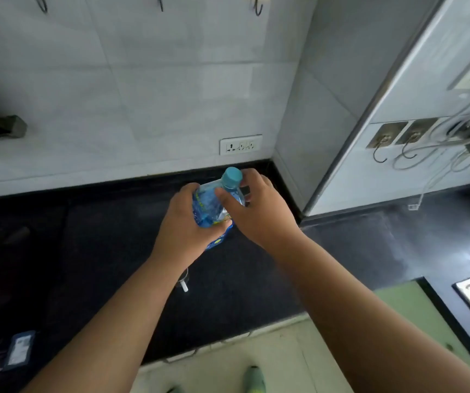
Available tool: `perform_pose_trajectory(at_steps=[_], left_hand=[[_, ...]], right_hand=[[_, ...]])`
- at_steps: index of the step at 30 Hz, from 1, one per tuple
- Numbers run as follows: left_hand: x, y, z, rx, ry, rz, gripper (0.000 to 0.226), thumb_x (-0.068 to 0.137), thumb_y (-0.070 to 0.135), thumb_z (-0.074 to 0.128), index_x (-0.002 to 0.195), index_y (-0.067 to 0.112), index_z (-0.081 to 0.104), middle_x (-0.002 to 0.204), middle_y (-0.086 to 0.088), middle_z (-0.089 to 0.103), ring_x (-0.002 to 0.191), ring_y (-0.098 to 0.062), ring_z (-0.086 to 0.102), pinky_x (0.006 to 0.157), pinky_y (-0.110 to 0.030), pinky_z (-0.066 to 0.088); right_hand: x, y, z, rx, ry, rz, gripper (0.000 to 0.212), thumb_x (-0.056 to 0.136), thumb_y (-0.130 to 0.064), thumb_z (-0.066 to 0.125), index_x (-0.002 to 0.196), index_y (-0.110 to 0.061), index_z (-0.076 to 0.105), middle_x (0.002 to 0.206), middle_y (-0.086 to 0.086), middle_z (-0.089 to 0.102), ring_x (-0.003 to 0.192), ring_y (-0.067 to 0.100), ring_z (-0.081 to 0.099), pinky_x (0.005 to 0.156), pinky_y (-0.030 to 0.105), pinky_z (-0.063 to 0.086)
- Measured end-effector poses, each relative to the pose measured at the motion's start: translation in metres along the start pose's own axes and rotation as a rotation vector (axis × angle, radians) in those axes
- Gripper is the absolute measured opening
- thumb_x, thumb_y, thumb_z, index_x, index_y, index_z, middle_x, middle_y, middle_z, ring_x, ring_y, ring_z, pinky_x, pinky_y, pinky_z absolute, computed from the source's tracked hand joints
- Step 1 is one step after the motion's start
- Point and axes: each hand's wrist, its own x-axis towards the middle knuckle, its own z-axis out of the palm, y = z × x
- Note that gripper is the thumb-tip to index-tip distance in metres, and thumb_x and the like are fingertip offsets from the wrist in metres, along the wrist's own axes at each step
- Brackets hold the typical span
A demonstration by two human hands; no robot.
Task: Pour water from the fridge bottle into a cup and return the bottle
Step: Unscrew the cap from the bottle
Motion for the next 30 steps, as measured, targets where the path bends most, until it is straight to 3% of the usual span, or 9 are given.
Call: perform_pose_trajectory(at_steps=[4, 7, 10, 13, 16, 18, 21, 25, 30], left_hand=[[-0.010, 0.064, -0.043, 0.056, 0.034, 0.156, 0.075, 0.068, 0.037, 0.094, 0.130, 0.038, 0.050, 0.120, 0.019, 0.053, 0.112, 0.002, 0.055, 0.098, -0.026, 0.048], [-0.018, 0.105, -0.071, 0.087, 0.113, 0.226, 0.078, 0.067, 0.036, 0.095, 0.131, 0.038, 0.050, 0.117, 0.018, 0.051, 0.112, -0.002, 0.052, 0.093, -0.022, 0.043], [-0.025, 0.133, -0.096, 0.159, 0.190, 0.300, 0.085, 0.063, 0.037, 0.096, 0.136, 0.031, 0.052, 0.120, 0.011, 0.050, 0.109, 0.002, 0.046, 0.088, -0.011, 0.038], [-0.030, 0.155, -0.117, 0.245, 0.237, 0.358, 0.085, 0.060, 0.038, 0.098, 0.133, 0.032, 0.055, 0.120, 0.009, 0.050, 0.106, 0.005, 0.047, 0.085, -0.011, 0.040], [-0.039, 0.171, -0.128, 0.266, 0.275, 0.366, 0.087, 0.060, 0.038, 0.099, 0.134, 0.034, 0.054, 0.121, 0.012, 0.049, 0.107, 0.019, 0.047, 0.081, 0.001, 0.040], [-0.045, 0.177, -0.133, 0.207, 0.272, 0.350, 0.087, 0.059, 0.038, 0.100, 0.133, 0.036, 0.054, 0.119, 0.017, 0.052, 0.109, 0.022, 0.047, 0.084, 0.007, 0.035], [-0.054, 0.180, -0.144, 0.020, 0.205, 0.259, 0.086, 0.056, 0.036, 0.101, 0.128, 0.045, 0.055, 0.121, 0.026, 0.061, 0.111, 0.011, 0.061, 0.092, -0.005, 0.047], [-0.059, 0.178, -0.163, -0.173, 0.000, 0.187, 0.089, 0.056, 0.019, 0.103, 0.132, 0.037, 0.060, 0.119, 0.011, 0.074, 0.110, -0.014, 0.073, 0.096, -0.039, 0.060], [-0.071, 0.178, -0.185, -0.358, -0.256, 0.208, 0.083, 0.064, 0.008, 0.092, 0.140, 0.016, 0.060, 0.131, -0.015, 0.070, 0.121, -0.035, 0.068, 0.099, -0.049, 0.057]], right_hand=[[-0.003, -0.048, -0.060, -0.083, 0.125, -0.104, 0.046, 0.096, -0.067, 0.051, 0.093, -0.021, 0.049, 0.091, -0.004, 0.055, 0.076, 0.020, 0.055, 0.062, 0.035, 0.040], [-0.007, -0.080, -0.101, -0.176, 0.180, -0.171, 0.047, 0.098, -0.066, 0.045, 0.084, -0.021, 0.047, 0.076, -0.005, 0.051, 0.064, 0.017, 0.049, 0.053, 0.032, 0.032], [-0.012, -0.107, -0.133, -0.278, 0.178, -0.189, 0.047, 0.098, -0.058, 0.042, 0.072, -0.019, 0.045, 0.071, -0.001, 0.053, 0.062, 0.019, 0.049, 0.052, 0.028, 0.028], [-0.014, -0.127, -0.154, -0.347, 0.141, -0.217, 0.048, 0.102, -0.047, 0.036, 0.063, -0.020, 0.041, 0.069, 0.002, 0.052, 0.062, 0.021, 0.051, 0.056, 0.026, 0.033], [-0.013, -0.139, -0.163, -0.272, 0.163, -0.209, 0.059, 0.102, -0.052, 0.032, 0.058, -0.015, 0.042, 0.060, 0.001, 0.048, 0.055, 0.020, 0.047, 0.055, 0.027, 0.032], [-0.015, -0.146, -0.168, -0.200, 0.175, -0.232, 0.055, 0.099, -0.049, 0.037, 0.057, -0.013, 0.036, 0.056, 0.001, 0.038, 0.051, 0.021, 0.038, 0.053, 0.028, 0.029], [-0.026, -0.160, -0.176, -0.130, 0.136, -0.294, 0.050, 0.095, -0.047, 0.042, 0.058, -0.014, 0.033, 0.056, 0.002, 0.032, 0.052, 0.022, 0.033, 0.052, 0.028, 0.031], [-0.039, -0.166, -0.180, -0.169, 0.190, -0.428, 0.057, 0.097, -0.047, 0.045, 0.054, -0.011, 0.032, 0.051, 0.005, 0.031, 0.050, 0.023, 0.035, 0.050, 0.030, 0.029], [-0.058, -0.167, -0.177, -0.145, 0.270, -0.850, 0.053, 0.093, -0.045, 0.041, 0.053, -0.011, 0.030, 0.049, 0.009, 0.030, 0.045, 0.020, 0.026, 0.046, 0.033, 0.023]])
